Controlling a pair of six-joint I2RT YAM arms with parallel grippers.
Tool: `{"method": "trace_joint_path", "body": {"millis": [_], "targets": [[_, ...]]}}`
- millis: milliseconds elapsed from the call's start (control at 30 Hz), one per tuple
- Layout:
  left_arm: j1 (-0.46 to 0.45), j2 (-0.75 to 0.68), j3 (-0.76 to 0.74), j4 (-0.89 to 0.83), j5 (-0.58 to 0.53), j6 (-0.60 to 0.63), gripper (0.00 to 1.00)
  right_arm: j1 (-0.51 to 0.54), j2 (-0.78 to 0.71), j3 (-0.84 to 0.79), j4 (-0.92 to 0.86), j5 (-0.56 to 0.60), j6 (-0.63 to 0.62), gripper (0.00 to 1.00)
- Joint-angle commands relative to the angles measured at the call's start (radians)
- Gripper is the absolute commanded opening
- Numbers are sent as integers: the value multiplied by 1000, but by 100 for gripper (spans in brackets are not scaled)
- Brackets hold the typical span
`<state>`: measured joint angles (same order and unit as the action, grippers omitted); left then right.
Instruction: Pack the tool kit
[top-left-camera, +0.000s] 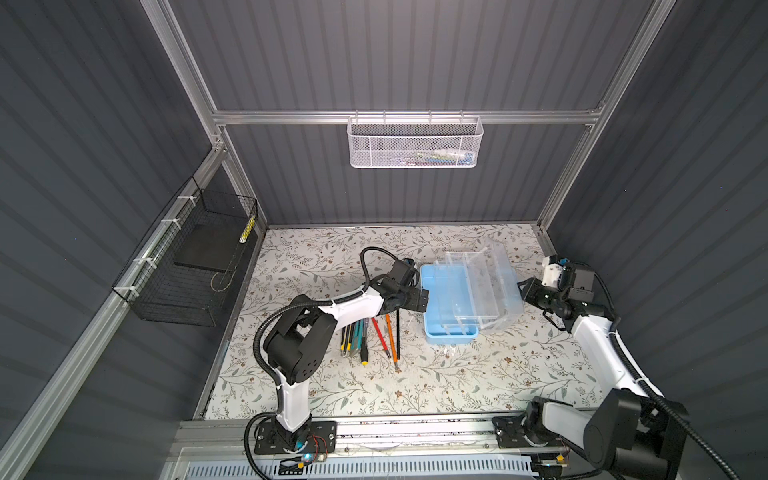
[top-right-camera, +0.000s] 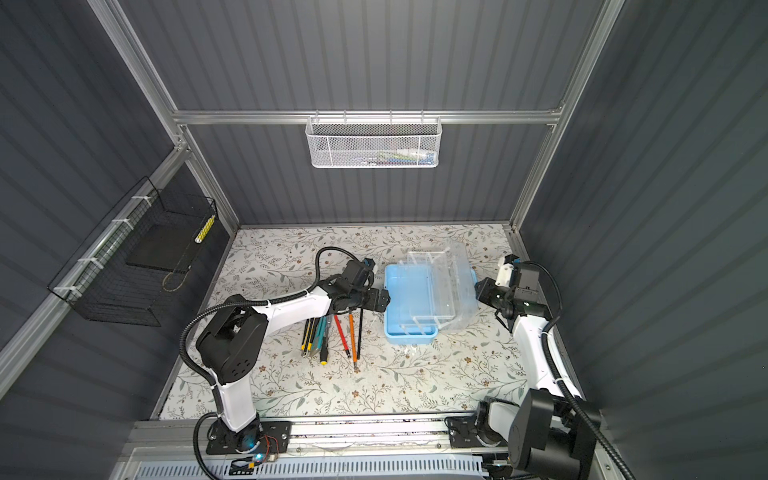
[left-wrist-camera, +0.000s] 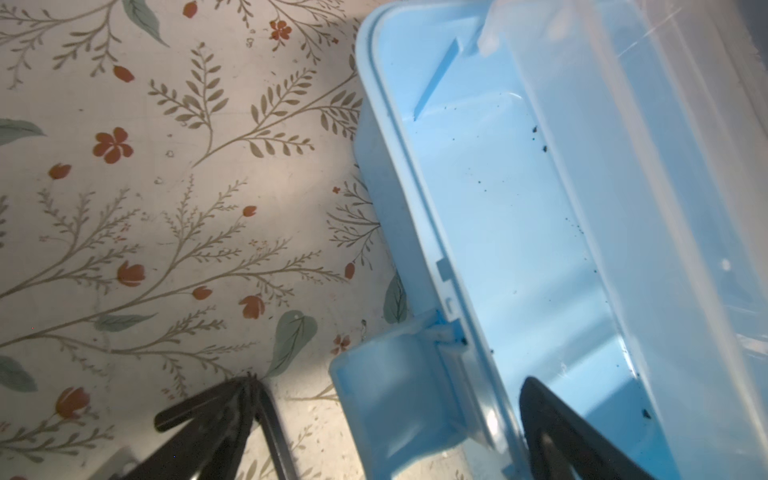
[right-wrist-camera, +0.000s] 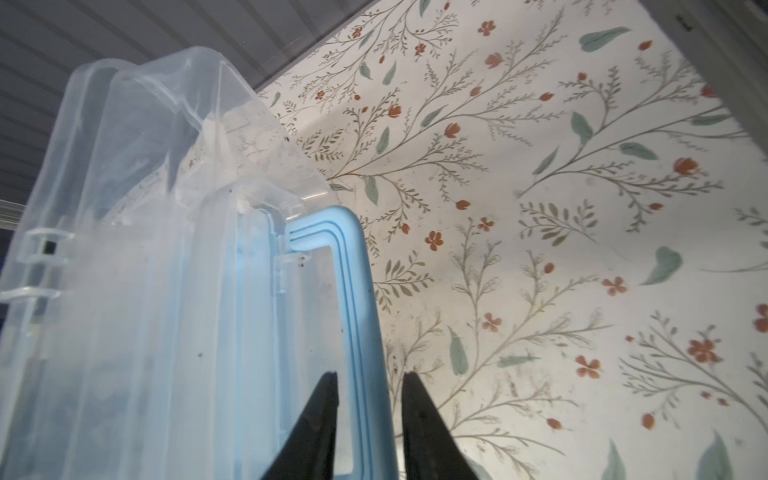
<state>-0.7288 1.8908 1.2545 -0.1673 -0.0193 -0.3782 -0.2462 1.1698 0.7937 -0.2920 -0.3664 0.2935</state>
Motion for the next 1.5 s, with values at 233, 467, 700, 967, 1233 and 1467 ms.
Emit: {"method": "trace_joint_path", "body": {"millis": [233,467,700,967,1233,1467], "targets": [[11,12,-40,-99,-14,22,100,-82,-2,-42,43,15,34,32],[10,18,-35,-88,14,18,100,-102,1,-28,22,6,15,33],[9,-39,12,-41,94,9,100,41,-45,59,-154,120,-25,43],[10,-137,104,-38,114,50,100,228,-90,117,-290,214,-51,46],[8,-209,6,-47,98,15,100,384,29,147,-368,340,-93,42],[-44,-222,-116,-5,154,-47,100,431,166,213,-405,486,-148,36]]}}
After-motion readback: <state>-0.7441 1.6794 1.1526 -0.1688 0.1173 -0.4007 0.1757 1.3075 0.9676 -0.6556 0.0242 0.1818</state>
